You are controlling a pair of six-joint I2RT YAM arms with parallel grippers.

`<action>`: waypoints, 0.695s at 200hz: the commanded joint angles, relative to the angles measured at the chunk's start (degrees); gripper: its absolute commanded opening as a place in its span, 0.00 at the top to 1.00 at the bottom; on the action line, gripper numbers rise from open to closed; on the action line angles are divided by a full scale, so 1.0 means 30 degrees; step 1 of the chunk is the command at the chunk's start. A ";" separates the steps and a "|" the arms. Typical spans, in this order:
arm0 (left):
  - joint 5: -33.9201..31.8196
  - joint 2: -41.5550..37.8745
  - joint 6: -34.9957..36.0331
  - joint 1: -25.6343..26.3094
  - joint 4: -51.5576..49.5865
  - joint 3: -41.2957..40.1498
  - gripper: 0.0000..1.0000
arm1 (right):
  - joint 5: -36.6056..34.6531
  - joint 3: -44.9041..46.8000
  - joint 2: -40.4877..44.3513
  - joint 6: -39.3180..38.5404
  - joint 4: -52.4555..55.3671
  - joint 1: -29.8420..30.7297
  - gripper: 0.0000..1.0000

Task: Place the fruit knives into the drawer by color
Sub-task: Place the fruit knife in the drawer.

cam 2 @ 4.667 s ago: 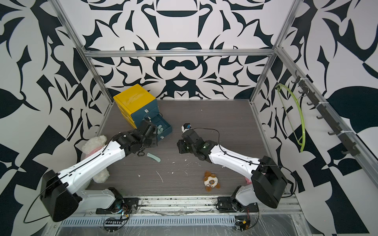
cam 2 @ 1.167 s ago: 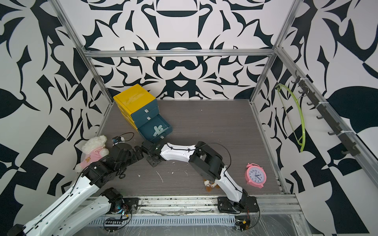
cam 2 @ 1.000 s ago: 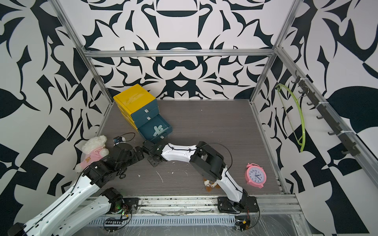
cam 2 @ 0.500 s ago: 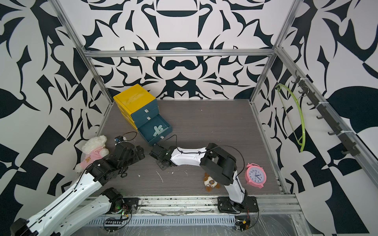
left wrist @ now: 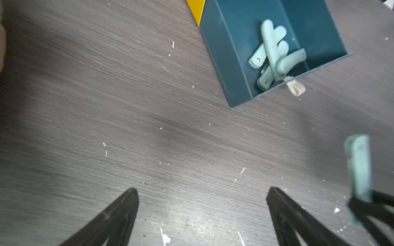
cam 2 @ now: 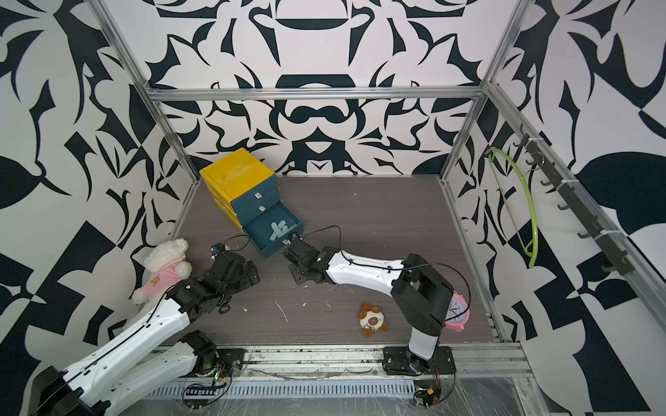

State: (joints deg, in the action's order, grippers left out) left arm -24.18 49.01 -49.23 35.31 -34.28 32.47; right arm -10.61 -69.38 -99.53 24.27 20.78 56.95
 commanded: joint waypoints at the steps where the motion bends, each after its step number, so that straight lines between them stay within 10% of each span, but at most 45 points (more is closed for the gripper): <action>1: 0.0274 0.0066 -0.0217 -0.0049 0.0352 -0.0465 0.01 | 0.1459 -0.2180 0.0270 0.0052 -0.0520 -0.0424 0.93; 139: 0.0644 -0.1426 -0.0431 -0.0036 -0.1162 0.0218 0.01 | 0.6175 -1.3664 -0.9092 0.2366 -0.1246 -0.3606 0.70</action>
State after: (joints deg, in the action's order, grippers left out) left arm -22.76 45.43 -50.19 35.31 -35.70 31.29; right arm 6.31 -106.04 -128.35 29.65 18.24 46.46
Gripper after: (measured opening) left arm 0.992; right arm 0.261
